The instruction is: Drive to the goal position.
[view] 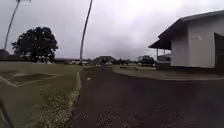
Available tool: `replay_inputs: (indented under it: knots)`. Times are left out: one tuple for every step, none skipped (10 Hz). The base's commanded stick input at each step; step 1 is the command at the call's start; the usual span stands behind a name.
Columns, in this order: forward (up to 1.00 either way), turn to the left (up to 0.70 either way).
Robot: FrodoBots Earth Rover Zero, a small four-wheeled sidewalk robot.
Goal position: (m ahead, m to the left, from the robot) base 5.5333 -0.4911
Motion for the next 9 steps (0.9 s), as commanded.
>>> replay_inputs:
  knots:
    - [1.00, 0.00]
    - [1.00, 0.00]
    - [1.00, 0.00]
    - [1.00, 0.00]
    - [1.00, 0.00]
    - [1.00, 0.00]
    - [1.00, 0.00]
    - [1.00, 0.00]
    - [1.00, 0.00]
